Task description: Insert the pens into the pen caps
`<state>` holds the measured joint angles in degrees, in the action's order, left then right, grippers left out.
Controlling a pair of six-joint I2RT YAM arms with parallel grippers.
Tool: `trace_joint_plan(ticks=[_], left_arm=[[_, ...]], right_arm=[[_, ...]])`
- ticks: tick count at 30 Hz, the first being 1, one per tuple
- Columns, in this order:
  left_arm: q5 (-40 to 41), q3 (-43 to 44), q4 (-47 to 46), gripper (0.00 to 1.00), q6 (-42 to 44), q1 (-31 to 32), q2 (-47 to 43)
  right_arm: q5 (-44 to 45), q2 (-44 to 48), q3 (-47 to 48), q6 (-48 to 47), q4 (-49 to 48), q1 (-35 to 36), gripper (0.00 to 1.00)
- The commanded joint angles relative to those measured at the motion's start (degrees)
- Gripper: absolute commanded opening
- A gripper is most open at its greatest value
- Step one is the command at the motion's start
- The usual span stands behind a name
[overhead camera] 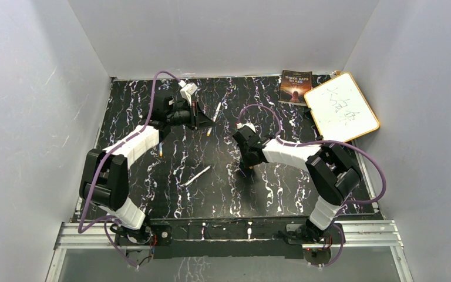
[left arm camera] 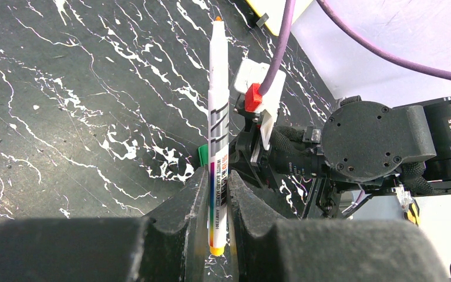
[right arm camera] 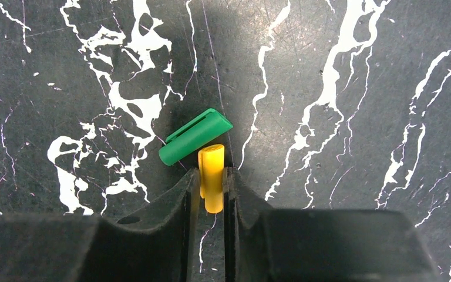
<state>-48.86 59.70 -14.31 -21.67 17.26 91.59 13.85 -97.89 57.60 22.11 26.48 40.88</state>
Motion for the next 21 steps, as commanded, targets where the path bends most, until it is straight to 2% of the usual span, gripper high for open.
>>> trace_joint_plan(ticks=[1, 6, 21], left_arm=[[-1.24, 2.02, -0.55, 0.0, 0.23, -0.18, -1.13], [-1.24, 2.0, -0.5, 0.0, 0.23, -0.16, -1.21], [-1.61, 1.37, -2.35, 0.0, -1.03, -0.19, -1.48]], right_arm=[[1.13, -0.8, -0.12, -0.71, -0.22, 0.2, 0.13], [0.66, -1.52, 0.05, -1.33, -0.84, 0.25, 0.0], [1.39, 5.56, 3.74, -1.97, -0.81, -0.37, 0.0]])
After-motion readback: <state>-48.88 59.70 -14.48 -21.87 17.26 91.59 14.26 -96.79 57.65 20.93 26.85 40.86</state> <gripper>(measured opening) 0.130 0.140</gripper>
